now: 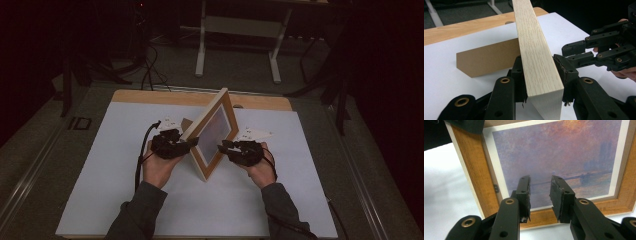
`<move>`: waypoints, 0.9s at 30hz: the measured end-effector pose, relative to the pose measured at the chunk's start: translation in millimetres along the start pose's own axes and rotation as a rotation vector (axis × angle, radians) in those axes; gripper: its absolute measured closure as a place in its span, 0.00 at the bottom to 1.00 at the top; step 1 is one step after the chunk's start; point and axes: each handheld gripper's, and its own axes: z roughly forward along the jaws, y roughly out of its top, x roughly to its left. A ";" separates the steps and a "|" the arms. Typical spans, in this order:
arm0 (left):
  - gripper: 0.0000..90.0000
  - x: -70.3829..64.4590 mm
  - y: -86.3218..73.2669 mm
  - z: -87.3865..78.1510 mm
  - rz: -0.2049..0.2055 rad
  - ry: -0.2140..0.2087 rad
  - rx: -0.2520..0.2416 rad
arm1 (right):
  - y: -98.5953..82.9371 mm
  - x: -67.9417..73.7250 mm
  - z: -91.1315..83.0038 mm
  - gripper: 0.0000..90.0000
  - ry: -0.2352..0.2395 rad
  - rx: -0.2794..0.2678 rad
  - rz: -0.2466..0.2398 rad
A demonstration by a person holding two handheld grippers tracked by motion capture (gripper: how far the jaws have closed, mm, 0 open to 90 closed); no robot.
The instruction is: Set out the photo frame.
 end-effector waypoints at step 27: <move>0.76 38.1 -0.5 -18.7 0.066 -0.161 0.043 | 3.4 0.5 0.8 0.77 -0.004 0.005 -0.014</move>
